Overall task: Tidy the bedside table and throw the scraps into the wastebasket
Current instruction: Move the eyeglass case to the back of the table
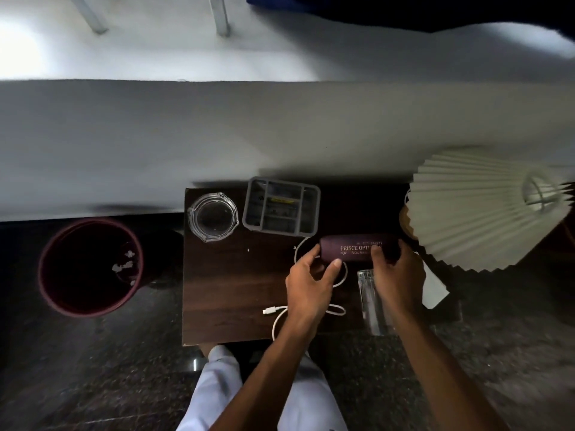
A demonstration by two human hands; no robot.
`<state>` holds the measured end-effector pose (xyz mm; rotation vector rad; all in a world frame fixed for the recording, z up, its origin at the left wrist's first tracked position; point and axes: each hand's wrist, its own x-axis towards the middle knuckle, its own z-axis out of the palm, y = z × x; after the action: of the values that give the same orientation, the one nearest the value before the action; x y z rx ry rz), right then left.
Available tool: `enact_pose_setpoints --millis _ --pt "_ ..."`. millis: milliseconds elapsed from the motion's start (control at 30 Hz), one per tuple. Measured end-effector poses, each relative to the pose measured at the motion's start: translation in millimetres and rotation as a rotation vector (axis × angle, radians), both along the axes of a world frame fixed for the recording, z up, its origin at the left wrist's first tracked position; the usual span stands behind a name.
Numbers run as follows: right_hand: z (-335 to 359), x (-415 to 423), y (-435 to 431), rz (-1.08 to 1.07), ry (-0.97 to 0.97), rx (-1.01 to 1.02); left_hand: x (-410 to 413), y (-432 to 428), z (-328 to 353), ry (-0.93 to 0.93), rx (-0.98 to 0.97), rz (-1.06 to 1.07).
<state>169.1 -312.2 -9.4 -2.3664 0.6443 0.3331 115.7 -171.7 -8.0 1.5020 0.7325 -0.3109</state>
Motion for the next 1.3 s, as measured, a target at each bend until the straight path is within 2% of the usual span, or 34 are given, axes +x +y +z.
enact_pose_setpoints --millis 300,600,867,967,1300 --pt "-11 26 -2 -0.023 0.046 0.100 36 -17 -2 -0.023 -0.049 -0.094" --pt "-27 72 2 -0.096 0.164 0.142 85 -26 -17 0.018 -0.067 -0.071" --pt "-35 89 0 -0.169 0.183 0.246 103 -31 -26 0.025 -0.069 -0.104" --pt "-38 92 -1 -0.164 0.230 0.246 108 -31 -29 0.033 -0.058 -0.119" --pt "-43 98 -5 -0.155 0.200 0.228 108 -30 -41 0.085 0.010 -0.207"
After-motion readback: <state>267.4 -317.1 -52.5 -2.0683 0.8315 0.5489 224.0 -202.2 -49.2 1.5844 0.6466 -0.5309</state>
